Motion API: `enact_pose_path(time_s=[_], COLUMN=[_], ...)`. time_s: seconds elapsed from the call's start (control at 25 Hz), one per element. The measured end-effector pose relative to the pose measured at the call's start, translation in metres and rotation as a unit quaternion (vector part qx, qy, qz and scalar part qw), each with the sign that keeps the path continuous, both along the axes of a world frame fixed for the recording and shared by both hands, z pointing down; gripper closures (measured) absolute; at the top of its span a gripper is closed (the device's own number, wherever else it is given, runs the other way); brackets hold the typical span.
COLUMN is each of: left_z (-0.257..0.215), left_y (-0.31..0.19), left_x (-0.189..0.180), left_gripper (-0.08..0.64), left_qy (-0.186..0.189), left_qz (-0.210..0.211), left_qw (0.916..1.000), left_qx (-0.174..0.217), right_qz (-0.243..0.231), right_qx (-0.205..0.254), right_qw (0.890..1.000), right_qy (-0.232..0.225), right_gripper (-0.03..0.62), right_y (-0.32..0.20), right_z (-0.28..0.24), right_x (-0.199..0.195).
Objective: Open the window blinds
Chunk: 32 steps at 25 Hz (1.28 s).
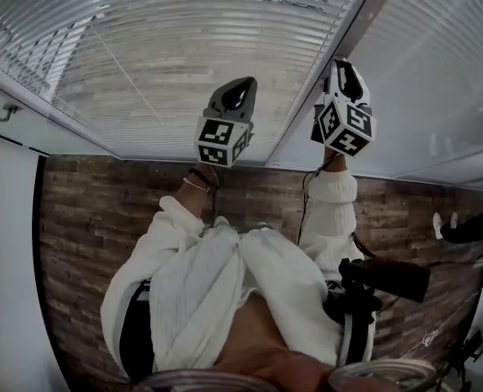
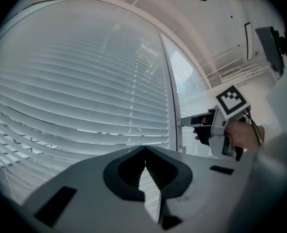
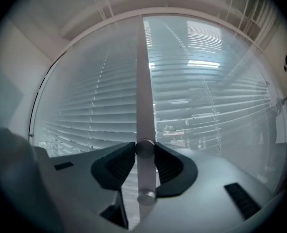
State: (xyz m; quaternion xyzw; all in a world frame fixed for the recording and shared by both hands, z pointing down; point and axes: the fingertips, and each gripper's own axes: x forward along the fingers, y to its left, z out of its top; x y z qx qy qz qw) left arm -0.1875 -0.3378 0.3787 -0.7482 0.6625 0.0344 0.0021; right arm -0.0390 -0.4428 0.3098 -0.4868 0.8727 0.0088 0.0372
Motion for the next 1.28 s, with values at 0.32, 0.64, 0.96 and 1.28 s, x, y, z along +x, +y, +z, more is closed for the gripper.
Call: enact_pose_path(time_s=[0.32,0.64,0.96,1.28], left_z=[0.003,0.003,0.003,0.005], left_y=[-0.004,-0.007,-0.007,-0.002], left_x=[0.005,0.01,0.007,-0.001], left_gripper=[0.558,0.558,0.558,0.558], left_qy=[-0.003,-0.001,-0.002,0.004], left_qz=[0.001,0.008,0.005,-0.006], left_qw=[1.0,1.0,1.0,0.9999], left_qx=[-0.003,-0.004,-0.004,-0.009], right_qz=[0.037,0.046,0.022,0.027], right_qx=[0.079,0.1,0.065,0.05], right_qw=[0.975,0.96,0.991,0.998], right_qy=[0.203,0.258,0.112,0.031], right_gripper=[0.463,0.463,0.462,0.555], right_y=[0.004,0.005,0.002,0.028], right_z=[-0.003,-0.002,-0.004,0.008], right_x=[-0.007,-0.008,-0.003,0.004])
